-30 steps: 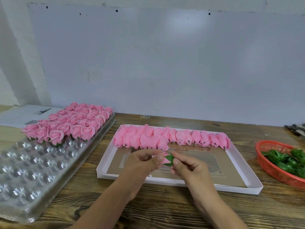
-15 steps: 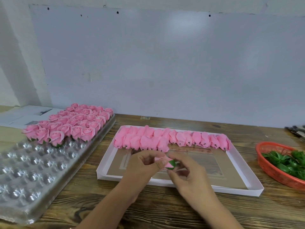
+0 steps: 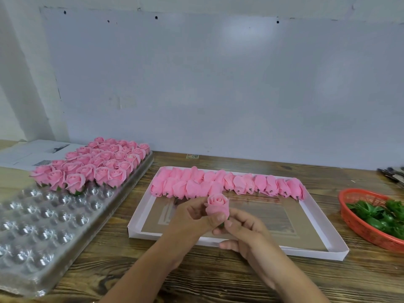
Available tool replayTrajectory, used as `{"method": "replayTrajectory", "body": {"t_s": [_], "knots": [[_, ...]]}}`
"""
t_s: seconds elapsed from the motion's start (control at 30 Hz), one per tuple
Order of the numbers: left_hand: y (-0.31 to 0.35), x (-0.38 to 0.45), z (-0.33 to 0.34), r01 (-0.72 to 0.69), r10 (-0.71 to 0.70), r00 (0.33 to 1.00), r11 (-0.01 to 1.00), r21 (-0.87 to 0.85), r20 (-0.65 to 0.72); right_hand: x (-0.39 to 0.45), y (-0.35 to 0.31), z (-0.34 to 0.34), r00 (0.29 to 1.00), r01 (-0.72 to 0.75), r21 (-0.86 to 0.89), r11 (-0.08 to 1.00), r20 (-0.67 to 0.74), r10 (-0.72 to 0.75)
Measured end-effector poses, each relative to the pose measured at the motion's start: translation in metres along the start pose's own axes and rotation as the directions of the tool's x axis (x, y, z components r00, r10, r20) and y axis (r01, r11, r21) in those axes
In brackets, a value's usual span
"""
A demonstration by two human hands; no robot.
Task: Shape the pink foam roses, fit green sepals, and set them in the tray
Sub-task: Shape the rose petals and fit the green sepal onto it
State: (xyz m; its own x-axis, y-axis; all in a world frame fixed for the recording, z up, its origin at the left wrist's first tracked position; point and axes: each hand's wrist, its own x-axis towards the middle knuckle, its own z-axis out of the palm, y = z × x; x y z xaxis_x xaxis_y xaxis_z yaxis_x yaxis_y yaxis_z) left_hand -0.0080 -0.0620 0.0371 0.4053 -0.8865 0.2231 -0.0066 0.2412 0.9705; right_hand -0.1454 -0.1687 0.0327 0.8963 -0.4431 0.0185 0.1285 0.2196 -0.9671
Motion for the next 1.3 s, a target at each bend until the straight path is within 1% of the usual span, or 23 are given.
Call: {"method": "replayTrajectory", "body": {"t_s": [0.13, 0.2, 0.23, 0.3, 0.37, 0.43, 0.5, 0.57, 0.63, 0.8, 0.87, 0.93, 1.0, 1.07, 1.13, 1.2, 1.3], "knots": [[-0.002, 0.0, 0.001, 0.003, -0.001, 1.0, 0.997, 0.08, -0.02, 0.0, 0.001, 0.007, 0.995, 0.091, -0.223, 0.971, -0.014, -0.096], [-0.004, 0.001, 0.003, -0.003, 0.005, 1.0, 0.997, 0.08, -0.026, -0.001, -0.001, 0.009, 0.994, 0.107, -0.269, 0.957, 0.006, -0.11], [-0.004, 0.001, 0.003, -0.003, 0.005, 1.0, 0.998, 0.069, -0.026, -0.002, -0.002, 0.009, 0.996, 0.092, -0.269, 0.959, 0.022, -0.09], [-0.003, 0.0, 0.002, 0.005, -0.004, 1.0, 0.999, 0.048, -0.021, -0.005, -0.005, 0.008, 0.997, 0.023, -0.213, 0.977, 0.077, -0.007], [-0.001, -0.002, 0.001, -0.002, 0.0, 0.999, 0.999, 0.051, 0.036, -0.007, -0.006, 0.007, 0.981, -0.048, -0.124, 0.991, 0.181, 0.07], [0.001, -0.004, 0.0, -0.004, -0.003, 0.994, 0.998, 0.057, 0.112, -0.008, -0.007, 0.008, 0.96, -0.11, -0.062, 0.992, 0.253, 0.123], [0.003, -0.005, 0.0, 0.026, -0.033, 0.986, 0.999, 0.044, 0.166, -0.009, -0.007, 0.008, 0.949, -0.147, -0.045, 0.988, 0.275, 0.154], [0.003, -0.006, 0.001, 0.071, -0.074, 0.972, 0.997, 0.02, 0.222, -0.009, -0.007, 0.008, 0.947, -0.166, -0.061, 0.984, 0.267, 0.177], [0.0, -0.007, 0.002, 0.088, -0.084, 0.966, 0.996, -0.003, 0.243, -0.009, -0.006, 0.007, 0.949, -0.18, -0.087, 0.98, 0.247, 0.196], [-0.005, -0.006, 0.003, 0.051, -0.046, 0.976, 0.999, -0.016, 0.211, -0.007, -0.004, 0.006, 0.943, -0.161, -0.13, 0.978, 0.272, 0.191], [-0.005, -0.007, 0.005, 0.043, -0.035, 0.988, 0.998, -0.05, 0.153, -0.007, -0.004, 0.007, 0.946, -0.145, -0.139, 0.98, 0.271, 0.178], [-0.005, -0.006, 0.006, 0.004, 0.003, 0.998, 0.995, -0.095, 0.069, -0.007, -0.002, 0.007, 0.952, -0.142, -0.147, 0.979, 0.251, 0.176], [-0.003, -0.004, 0.005, -0.047, 0.047, 0.999, 0.996, -0.074, -0.006, -0.006, -0.001, 0.007, 0.959, -0.14, -0.171, 0.975, 0.221, 0.176], [0.0, -0.004, 0.005, -0.064, 0.063, 0.997, 0.998, -0.016, -0.049, -0.005, 0.001, 0.008, 0.967, -0.123, -0.2, 0.972, 0.198, 0.163], [0.002, -0.005, 0.007, -0.049, 0.051, 0.998, 0.998, 0.048, -0.048, -0.005, 0.001, 0.009, 0.973, -0.09, -0.238, 0.967, 0.185, 0.136], [0.002, -0.006, 0.01, -0.021, 0.022, 1.0, 0.994, 0.106, -0.012, -0.005, 0.001, 0.01, 0.98, -0.055, -0.27, 0.961, 0.171, 0.104], [0.002, -0.006, 0.011, 0.009, -0.012, 1.0, 0.986, 0.169, 0.015, -0.005, 0.001, 0.011, 0.988, 0.0, -0.279, 0.96, 0.147, 0.042]]}}
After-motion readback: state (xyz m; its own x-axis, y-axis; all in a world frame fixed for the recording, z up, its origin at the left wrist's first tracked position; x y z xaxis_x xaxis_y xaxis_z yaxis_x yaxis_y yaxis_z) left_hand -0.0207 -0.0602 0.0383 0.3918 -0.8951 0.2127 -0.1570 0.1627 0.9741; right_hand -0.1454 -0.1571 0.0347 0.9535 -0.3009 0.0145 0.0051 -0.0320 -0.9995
